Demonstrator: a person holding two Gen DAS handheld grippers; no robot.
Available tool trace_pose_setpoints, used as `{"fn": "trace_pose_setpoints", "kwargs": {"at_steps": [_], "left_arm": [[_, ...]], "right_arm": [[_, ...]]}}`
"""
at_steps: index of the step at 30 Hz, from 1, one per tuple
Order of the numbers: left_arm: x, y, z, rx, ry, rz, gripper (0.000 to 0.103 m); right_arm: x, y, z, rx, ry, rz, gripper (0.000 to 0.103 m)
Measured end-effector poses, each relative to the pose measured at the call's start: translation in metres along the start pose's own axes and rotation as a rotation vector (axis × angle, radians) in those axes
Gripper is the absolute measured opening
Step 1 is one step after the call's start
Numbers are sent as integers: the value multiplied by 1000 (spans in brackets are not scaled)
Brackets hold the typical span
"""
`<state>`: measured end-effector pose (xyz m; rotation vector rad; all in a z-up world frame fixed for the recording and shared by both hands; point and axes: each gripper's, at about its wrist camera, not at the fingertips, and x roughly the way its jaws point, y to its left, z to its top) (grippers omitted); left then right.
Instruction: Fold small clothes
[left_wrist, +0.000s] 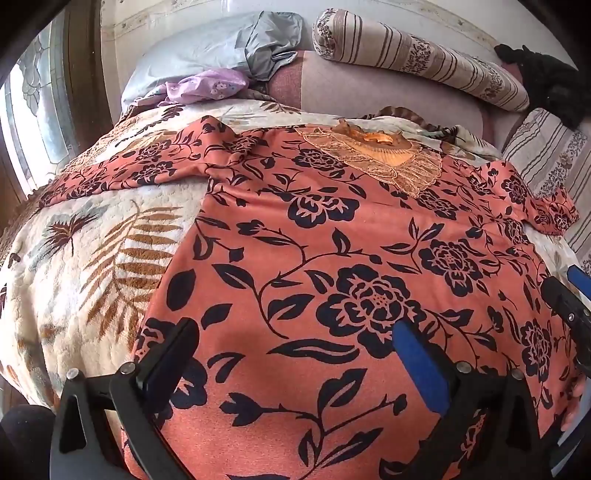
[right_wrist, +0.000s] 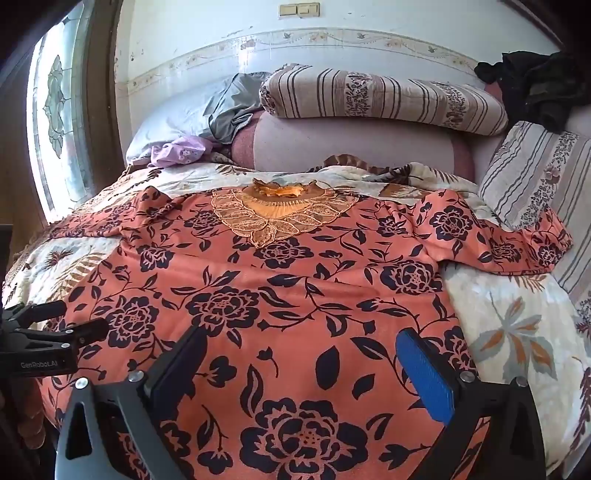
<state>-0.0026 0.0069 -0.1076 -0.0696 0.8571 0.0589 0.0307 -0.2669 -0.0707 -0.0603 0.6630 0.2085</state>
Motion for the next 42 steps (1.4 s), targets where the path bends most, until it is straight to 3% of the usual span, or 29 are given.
{"fn": "trace_pose_setpoints", "kwargs": {"at_steps": [42], "left_arm": [[-1, 1, 0, -2, -11, 2, 103]], "right_arm": [[1, 0, 0, 4, -1, -4, 103]]}}
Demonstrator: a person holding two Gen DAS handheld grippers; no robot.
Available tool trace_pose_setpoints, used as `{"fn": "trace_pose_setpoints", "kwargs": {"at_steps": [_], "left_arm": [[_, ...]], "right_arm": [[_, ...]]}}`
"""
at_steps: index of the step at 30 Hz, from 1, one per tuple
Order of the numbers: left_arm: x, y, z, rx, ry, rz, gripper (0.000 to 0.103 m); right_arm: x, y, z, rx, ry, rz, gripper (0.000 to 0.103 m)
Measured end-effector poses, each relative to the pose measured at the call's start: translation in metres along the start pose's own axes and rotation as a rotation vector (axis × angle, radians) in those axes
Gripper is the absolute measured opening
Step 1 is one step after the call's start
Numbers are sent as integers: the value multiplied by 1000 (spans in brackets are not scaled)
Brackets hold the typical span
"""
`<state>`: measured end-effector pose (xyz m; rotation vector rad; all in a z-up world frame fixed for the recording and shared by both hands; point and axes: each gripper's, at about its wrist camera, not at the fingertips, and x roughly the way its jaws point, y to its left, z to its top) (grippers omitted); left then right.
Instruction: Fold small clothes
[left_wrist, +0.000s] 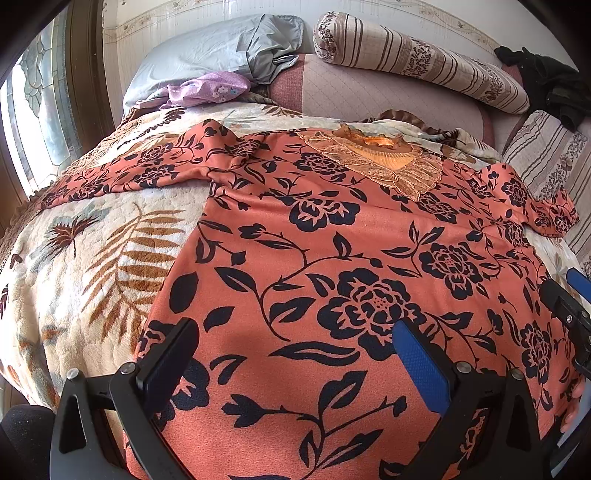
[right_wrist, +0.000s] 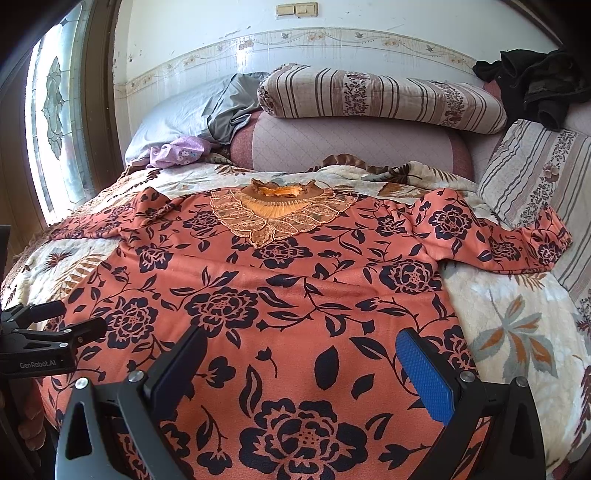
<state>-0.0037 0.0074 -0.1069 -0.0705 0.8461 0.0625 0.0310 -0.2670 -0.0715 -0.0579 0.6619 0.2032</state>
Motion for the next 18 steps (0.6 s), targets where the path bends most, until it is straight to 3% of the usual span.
{"fn": "trace_pose_setpoints", "kwargs": {"at_steps": [7, 10, 12, 15, 17, 18], "left_arm": [[-7, 4, 4, -4, -31, 4, 103], [-15, 16, 10, -38, -58, -3, 103], [-16, 27, 19, -85, -49, -1, 103], [-14, 45, 35, -197, -21, -57, 103], [-14, 52, 48, -230, -42, -76, 103], [-14, 54, 55, -225, -61, -68, 103]], "right_arm": [[-4, -1, 2, 14, -6, 6, 103], [-12, -21, 12, 118, -27, 55, 103], [-20, -49, 22, 254, -42, 116, 103], [-19, -116, 32, 536, -64, 230, 103], [-8, -163, 43, 628, 20, 156, 103], [-3, -190, 46, 673, 22, 130, 103]]}}
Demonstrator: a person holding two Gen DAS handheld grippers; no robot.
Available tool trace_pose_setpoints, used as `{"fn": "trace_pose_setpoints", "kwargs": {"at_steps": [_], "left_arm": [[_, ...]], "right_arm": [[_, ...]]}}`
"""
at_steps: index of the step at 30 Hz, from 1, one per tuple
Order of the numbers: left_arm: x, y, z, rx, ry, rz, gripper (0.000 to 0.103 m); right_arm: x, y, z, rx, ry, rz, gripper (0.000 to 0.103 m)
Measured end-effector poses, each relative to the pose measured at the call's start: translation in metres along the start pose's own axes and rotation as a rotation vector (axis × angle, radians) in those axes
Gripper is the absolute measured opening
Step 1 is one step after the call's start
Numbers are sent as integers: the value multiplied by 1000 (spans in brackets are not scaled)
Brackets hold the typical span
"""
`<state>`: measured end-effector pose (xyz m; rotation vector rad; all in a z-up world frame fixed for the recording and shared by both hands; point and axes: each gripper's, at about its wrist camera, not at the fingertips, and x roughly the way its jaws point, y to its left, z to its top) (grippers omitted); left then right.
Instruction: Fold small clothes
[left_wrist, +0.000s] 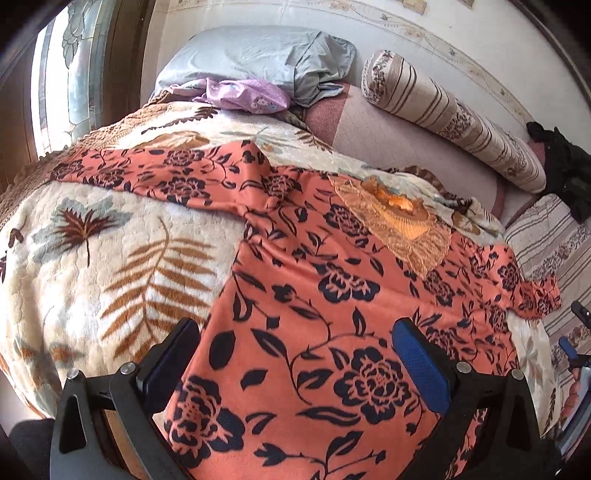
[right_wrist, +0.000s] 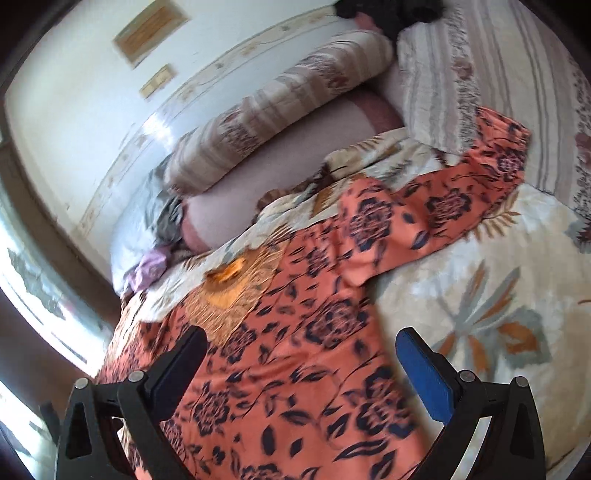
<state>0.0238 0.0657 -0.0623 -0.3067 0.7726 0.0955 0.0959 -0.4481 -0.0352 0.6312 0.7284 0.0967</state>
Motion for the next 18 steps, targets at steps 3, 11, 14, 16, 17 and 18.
{"fn": "trace_pose_setpoints", "kwargs": {"at_steps": [3, 11, 14, 16, 17, 18], "left_arm": [[12, 2, 18, 49, -46, 57, 103], [60, 40, 26, -52, 4, 147, 103], [67, 46, 27, -78, 9, 160, 103], [70, 48, 29, -95, 12, 154, 103], [71, 50, 29, -106, 16, 146, 103], [72, 51, 30, -115, 20, 138, 103]], "right_arm": [[-6, -56, 62, 37, -142, -101, 101], [24, -176, 186, 104, -164, -443, 81], [44, -188, 212, 70, -165, -549, 79], [58, -189, 224, 27, -158, -627, 66], [66, -187, 227, 11, -146, -668, 54], [74, -186, 230, 3, -133, -698, 45]]}}
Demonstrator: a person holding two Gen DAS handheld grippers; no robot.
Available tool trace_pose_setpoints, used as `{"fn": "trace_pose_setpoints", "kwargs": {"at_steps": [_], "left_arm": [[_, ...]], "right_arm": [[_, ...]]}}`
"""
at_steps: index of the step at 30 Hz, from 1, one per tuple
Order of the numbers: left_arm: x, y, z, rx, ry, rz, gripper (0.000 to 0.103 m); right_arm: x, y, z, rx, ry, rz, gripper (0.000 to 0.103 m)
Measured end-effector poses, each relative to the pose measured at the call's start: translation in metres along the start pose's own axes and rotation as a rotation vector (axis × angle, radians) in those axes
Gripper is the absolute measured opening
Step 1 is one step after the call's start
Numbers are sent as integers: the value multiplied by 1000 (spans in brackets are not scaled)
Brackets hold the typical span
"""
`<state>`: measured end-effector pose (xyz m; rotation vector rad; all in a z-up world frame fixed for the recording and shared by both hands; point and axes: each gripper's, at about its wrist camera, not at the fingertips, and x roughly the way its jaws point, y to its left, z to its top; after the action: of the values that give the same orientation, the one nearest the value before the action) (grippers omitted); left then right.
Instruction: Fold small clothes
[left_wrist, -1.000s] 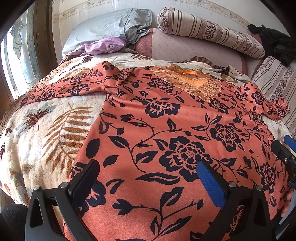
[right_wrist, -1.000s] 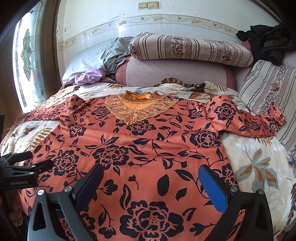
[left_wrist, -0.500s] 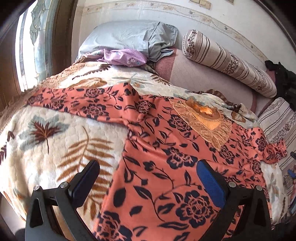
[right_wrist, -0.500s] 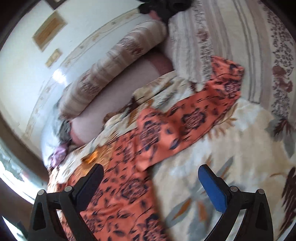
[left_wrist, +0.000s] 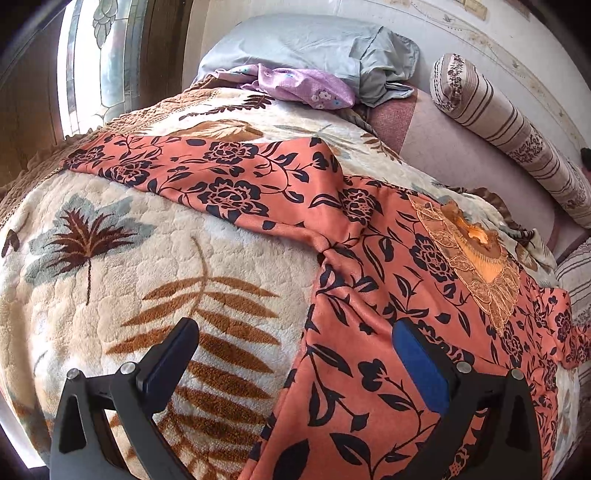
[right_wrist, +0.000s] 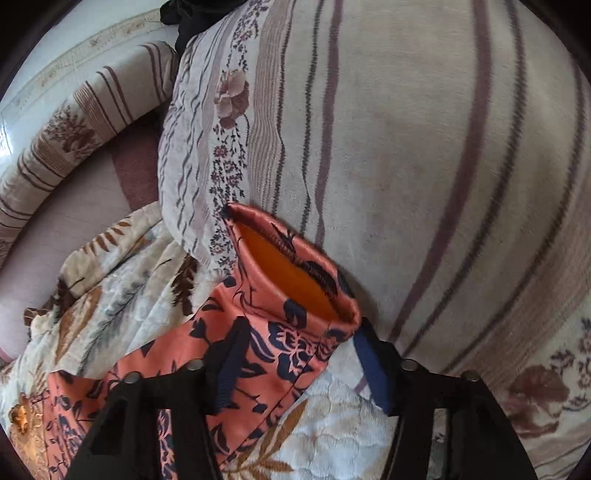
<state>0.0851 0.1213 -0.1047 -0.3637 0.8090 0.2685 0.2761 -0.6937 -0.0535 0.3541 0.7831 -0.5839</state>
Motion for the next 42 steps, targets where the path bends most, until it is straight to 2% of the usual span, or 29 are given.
{"fn": "trace_pose_setpoints", "kwargs": {"at_steps": [2, 5, 8, 11, 13, 17, 20, 23, 25, 26, 27, 29, 32, 34, 36, 39, 42], "left_arm": [[1, 2, 0, -11, 9, -8, 103], [-1, 6, 3, -35, 4, -23, 103], [-6, 9, 6, -66, -9, -59, 103], [-16, 8, 6, -62, -31, -81, 103], [-23, 8, 6, -59, -53, -92, 103], [-32, 12, 6, -76, -68, -115, 103], [-37, 16, 6, -85, -79, -122, 103], [-37, 19, 8, -102, -74, -133, 103], [-36, 21, 9, -118, -68, -142, 103], [-35, 22, 9, -123, -64, -146, 103], [-35, 23, 10, -127, -61, -149, 103], [-35, 26, 11, -139, -61, -155, 103], [-35, 30, 12, -158, -60, -158, 103], [-33, 32, 12, -173, -54, -161, 103], [-31, 32, 12, -177, -43, -168, 103], [-29, 24, 12, -151, -8, -192, 103], [-32, 5, 19, -139, 71, -304, 103]], "right_arm": [[10, 5, 5, -30, 13, -56, 36], [10, 10, 10, -37, 20, -72, 10], [-23, 31, 20, -85, -21, 1, 10], [-85, 69, 38, -131, -90, 146, 10], [-138, 104, 47, -156, -131, 286, 10], [-243, 185, 36, -239, -184, 574, 10], [-308, 242, 2, -269, -176, 799, 10], [-337, 299, -52, -270, -95, 1005, 13], [-335, 334, -96, -280, -9, 1079, 29], [-322, 350, -121, -284, 46, 1086, 74], [-306, 363, -148, -270, 103, 1074, 103], [-261, 375, -201, -238, 206, 1039, 103], [-189, 379, -272, -303, 454, 956, 101], [-163, 355, -289, -287, 510, 920, 99], [-155, 324, -281, -250, 479, 930, 99], [-155, 277, -242, -196, 372, 925, 99], [-148, 245, -210, -197, 279, 874, 99]]}}
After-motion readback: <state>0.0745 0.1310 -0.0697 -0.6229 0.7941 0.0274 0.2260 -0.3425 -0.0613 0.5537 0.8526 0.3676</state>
